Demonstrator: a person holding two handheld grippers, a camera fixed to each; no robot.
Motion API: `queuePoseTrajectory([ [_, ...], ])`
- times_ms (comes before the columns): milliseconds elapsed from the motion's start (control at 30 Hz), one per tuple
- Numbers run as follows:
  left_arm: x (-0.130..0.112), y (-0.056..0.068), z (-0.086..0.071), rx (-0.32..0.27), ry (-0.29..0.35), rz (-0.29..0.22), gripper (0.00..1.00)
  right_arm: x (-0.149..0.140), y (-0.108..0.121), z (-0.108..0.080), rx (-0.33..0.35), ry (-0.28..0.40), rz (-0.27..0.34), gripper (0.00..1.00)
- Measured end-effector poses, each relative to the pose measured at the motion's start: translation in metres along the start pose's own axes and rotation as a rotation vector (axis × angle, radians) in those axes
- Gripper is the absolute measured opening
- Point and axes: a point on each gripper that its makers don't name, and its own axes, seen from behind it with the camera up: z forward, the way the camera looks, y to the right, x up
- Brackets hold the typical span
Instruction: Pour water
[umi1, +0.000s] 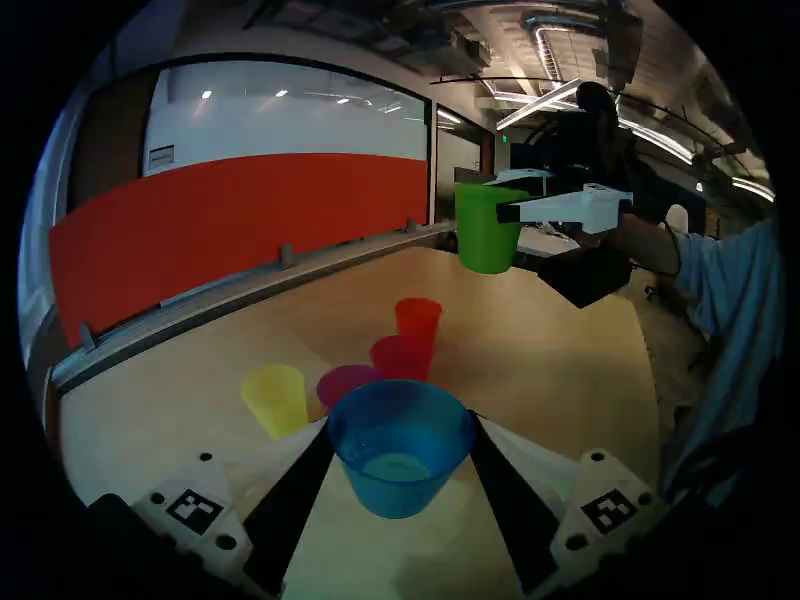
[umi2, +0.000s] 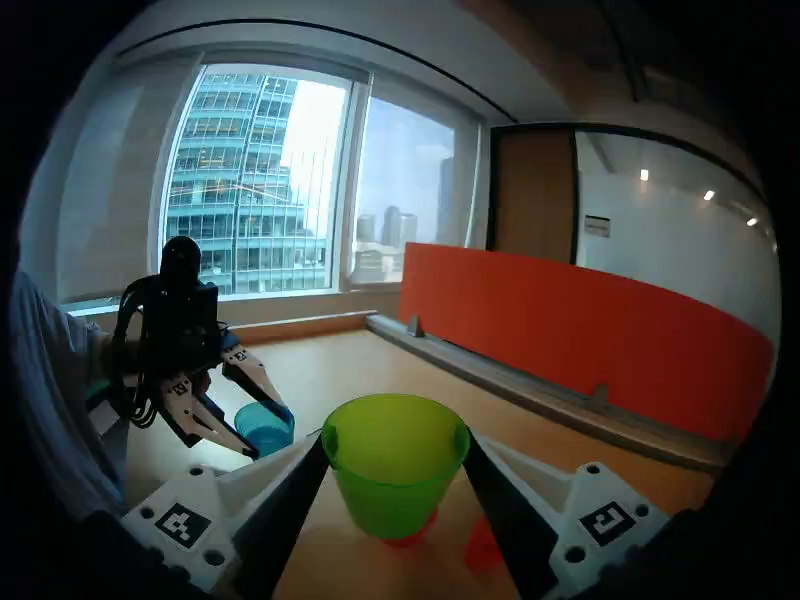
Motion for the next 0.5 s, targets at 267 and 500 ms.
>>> queuePoseTrajectory([
  [267,-0.013,0.0,0.004,-0.005,-0.045,0.006,0.89,-0.029,-0.002,0.003,0.031,-0.071,0.001,0.94],
  [500,-0.026,-0.001,0.006,-0.009,-0.088,0.005,0.89,-0.06,-0.006,0.007,0.064,-0.159,-0.014,0.94],
])
